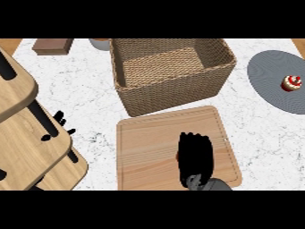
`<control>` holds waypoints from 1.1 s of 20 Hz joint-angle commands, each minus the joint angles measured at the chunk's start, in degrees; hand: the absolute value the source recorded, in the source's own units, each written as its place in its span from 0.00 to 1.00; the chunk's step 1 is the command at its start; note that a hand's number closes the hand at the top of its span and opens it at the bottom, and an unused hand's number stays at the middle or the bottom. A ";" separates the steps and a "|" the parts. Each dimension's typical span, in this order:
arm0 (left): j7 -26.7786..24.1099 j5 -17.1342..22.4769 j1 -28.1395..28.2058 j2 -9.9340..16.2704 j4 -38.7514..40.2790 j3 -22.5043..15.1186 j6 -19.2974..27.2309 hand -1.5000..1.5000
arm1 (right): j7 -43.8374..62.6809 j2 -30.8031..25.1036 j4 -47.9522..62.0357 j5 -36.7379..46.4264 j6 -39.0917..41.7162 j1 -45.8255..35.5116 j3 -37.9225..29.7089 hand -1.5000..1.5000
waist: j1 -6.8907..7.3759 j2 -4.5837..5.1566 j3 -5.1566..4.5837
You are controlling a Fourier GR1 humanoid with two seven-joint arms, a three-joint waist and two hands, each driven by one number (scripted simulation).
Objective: Pick the bell pepper from the cutting board and place it in the basket
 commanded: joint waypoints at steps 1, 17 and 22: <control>4.03 -1.04 3.59 -0.55 6.21 -1.89 0.17 0.50 | 0.55 -1.93 0.92 2.00 1.79 -0.41 1.09 1.00 | 0.26 0.90 -1.03; 5.96 -1.17 -0.01 -1.22 4.81 -3.82 -0.63 0.50 | -3.95 0.54 1.98 -5.58 -5.72 -8.81 18.52 1.00 | 5.38 1.82 -0.86; 6.40 -0.89 -0.97 -0.20 6.58 -2.96 -1.24 0.50 | 0.10 0.57 -1.03 -7.85 -17.87 -14.04 21.72 1.00 | 4.63 1.34 -0.89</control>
